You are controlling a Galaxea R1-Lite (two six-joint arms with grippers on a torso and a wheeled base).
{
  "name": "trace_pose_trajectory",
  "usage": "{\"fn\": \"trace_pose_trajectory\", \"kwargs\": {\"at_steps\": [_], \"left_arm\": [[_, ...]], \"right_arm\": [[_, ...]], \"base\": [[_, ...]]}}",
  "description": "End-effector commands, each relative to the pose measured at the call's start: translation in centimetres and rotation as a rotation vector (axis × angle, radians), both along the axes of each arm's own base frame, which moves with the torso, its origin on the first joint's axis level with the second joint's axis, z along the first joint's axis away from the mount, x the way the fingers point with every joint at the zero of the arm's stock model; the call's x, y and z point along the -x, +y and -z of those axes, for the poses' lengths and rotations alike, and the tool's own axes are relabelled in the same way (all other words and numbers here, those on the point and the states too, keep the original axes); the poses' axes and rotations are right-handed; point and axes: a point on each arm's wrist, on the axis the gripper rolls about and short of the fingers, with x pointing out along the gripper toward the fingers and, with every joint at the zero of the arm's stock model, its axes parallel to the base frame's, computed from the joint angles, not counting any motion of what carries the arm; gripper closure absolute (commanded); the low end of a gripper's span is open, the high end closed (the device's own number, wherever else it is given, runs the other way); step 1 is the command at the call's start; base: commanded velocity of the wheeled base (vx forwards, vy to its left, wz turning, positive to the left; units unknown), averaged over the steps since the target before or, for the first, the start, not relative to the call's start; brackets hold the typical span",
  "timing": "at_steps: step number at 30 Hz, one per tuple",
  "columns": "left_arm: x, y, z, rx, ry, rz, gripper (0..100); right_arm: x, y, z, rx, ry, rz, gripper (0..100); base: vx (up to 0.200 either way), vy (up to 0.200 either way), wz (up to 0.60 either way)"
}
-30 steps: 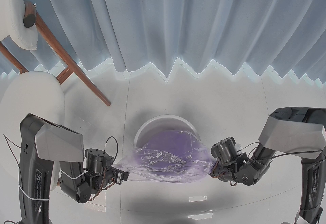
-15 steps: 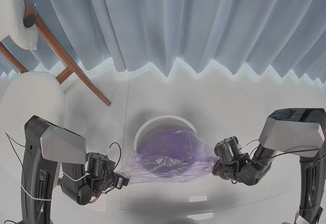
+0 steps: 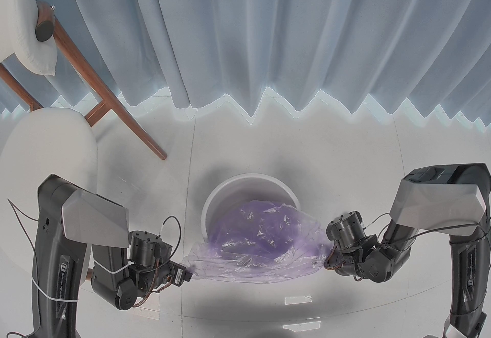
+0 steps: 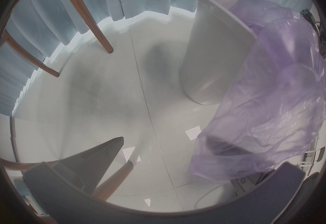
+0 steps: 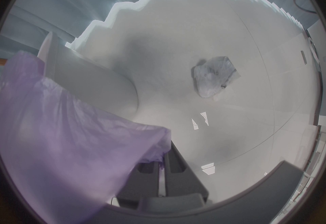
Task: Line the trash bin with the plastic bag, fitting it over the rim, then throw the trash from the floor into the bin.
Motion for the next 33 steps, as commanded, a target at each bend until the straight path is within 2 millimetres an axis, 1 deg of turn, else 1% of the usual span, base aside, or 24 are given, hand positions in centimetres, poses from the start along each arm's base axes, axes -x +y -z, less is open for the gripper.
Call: {"fn": "trace_pose_trajectory", "kwargs": {"at_steps": [1, 3, 4, 5, 6, 7, 8, 9, 11, 12, 15, 16, 18, 19, 21, 23, 26, 28, 30, 33], "left_arm": [[0.0, 0.1, 0.1, 0.000, 0.002, -0.004, 0], [-0.1, 0.0, 0.0, 0.003, -0.004, -0.005, 0], [-0.7, 0.0, -0.1, 0.011, -0.026, -0.014, 0], [-1.3, 0.0, -0.3, 0.022, -0.050, -0.022, 0], [-1.8, 0.0, -0.5, 0.031, -0.070, -0.028, 0], [-2.3, 0.0, -0.7, 0.038, -0.092, -0.034, 0], [-2.3, 0.0, -0.7, 0.038, -0.092, -0.034, 0], [-3.4, 0.0, -1.5, 0.061, -0.149, -0.044, 0], [-3.9, -0.1, -1.7, 0.070, -0.172, -0.048, 0], [-4.5, -0.2, -2.4, 0.081, -0.209, -0.052, 0], [-5.0, -0.2, -3.4, 0.095, -0.248, -0.055, 0], [-5.0, -0.2, -3.4, 0.095, -0.248, -0.055, 0], [-5.3, -0.1, -4.1, 0.108, -0.269, -0.065, 0], [-5.4, 0.0, -4.3, 0.119, -0.281, -0.072, 0], [-5.4, 0.0, -4.5, 0.128, -0.298, -0.075, 0], [-5.3, 0.0, -4.5, 0.137, -0.322, -0.075, 0], [-5.1, 0.1, -4.7, 0.150, -0.352, -0.069, 0], [-4.7, -0.1, -4.8, 0.155, -0.353, -0.059, 0], [-4.2, -0.3, -5.0, 0.153, -0.344, -0.047, 0], [-3.5, -0.6, -5.9, 0.165, -0.349, -0.021, 0]], "right_arm": [[-0.2, -0.1, 1.4, 0.019, 0.025, 0.000, 100], [-0.5, 0.0, 1.4, 0.017, 0.017, -0.002, 100], [-1.2, 0.4, 0.9, 0.000, -0.011, -0.001, 100], [-1.2, 0.4, 0.9, 0.000, -0.011, -0.001, 100], [-2.0, 0.8, 0.4, -0.017, -0.042, 0.001, 100], [-2.1, 0.9, 0.2, -0.022, -0.050, 0.001, 100], [-2.1, 0.9, 0.2, -0.022, -0.050, 0.001, 100], [-2.3, 1.1, -0.2, -0.034, -0.078, -0.002, 100], [-2.5, 1.2, -0.7, -0.049, -0.110, -0.005, 100], [-2.7, 1.3, -1.5, -0.067, -0.164, -0.016, 100], [-2.7, 0.9, -2.1, -0.058, -0.211, -0.038, 100], [-2.7, 0.8, -2.1, -0.058, -0.214, -0.037, 100], [-2.2, 0.3, -1.8, -0.027, -0.210, -0.058, 100], [-2.0, 0.2, -1.7, -0.023, -0.210, -0.063, 0], [-1.5, 0.0, -1.6, -0.022, -0.209, -0.068, 0], [-0.3, -0.5, -1.8, -0.010, -0.200, -0.094, 0], [1.9, -1.5, -2.0, 0.018, -0.156, -0.176, 0], [3.1, -1.9, -2.4, 0.014, -0.162, -0.239, 0], [4.1, -2.2, -3.1, -0.010, -0.213, -0.328, 0], [4.9, -2.6, -3.9, -0.024, -0.348, -0.481, 0]], "base": [[0.000, 0.000, 0.00], [0.000, 0.000, 0.00], [0.000, 0.000, 0.00], [0.000, 0.000, 0.00], [0.000, 0.000, 0.00], [0.000, 0.000, 0.00], [0.000, 0.000, 0.00], [0.000, 0.000, 0.00], [0.000, 0.000, 0.00], [0.000, 0.000, 0.00], [0.000, 0.000, 0.00], [0.000, 0.000, 0.00], [0.000, 0.000, 0.00], [0.000, 0.000, 0.00], [0.000, 0.000, 0.00], [0.000, 0.000, 0.00], [0.000, 0.000, 0.00], [0.000, 0.000, 0.00], [0.000, 0.000, 0.00], [0.000, 0.000, 0.00]]}}
